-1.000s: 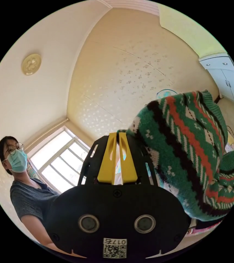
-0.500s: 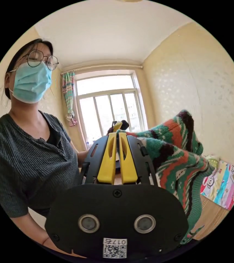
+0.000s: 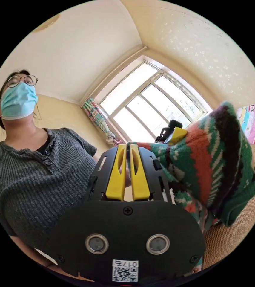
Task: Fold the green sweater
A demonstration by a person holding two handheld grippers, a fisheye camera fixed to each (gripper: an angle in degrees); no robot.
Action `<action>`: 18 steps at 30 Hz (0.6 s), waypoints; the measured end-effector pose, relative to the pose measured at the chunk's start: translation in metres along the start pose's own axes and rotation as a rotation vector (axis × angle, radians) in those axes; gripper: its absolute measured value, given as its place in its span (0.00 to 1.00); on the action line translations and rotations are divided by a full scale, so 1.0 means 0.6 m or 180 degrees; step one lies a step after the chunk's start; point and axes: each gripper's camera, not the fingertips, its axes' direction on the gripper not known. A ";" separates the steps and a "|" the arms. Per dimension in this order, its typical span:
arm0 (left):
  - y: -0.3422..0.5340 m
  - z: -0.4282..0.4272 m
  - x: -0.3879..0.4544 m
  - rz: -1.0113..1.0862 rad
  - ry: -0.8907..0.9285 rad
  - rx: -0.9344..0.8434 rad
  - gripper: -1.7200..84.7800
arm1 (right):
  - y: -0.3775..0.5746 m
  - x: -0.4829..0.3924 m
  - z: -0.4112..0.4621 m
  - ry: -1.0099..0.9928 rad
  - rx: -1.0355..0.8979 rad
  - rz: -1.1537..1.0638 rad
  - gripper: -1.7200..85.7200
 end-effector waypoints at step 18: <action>0.042 0.040 0.319 0.2900 0.3023 -0.0565 0.08 | -0.046 0.020 -0.149 0.1900 -0.0087 -0.0965 0.26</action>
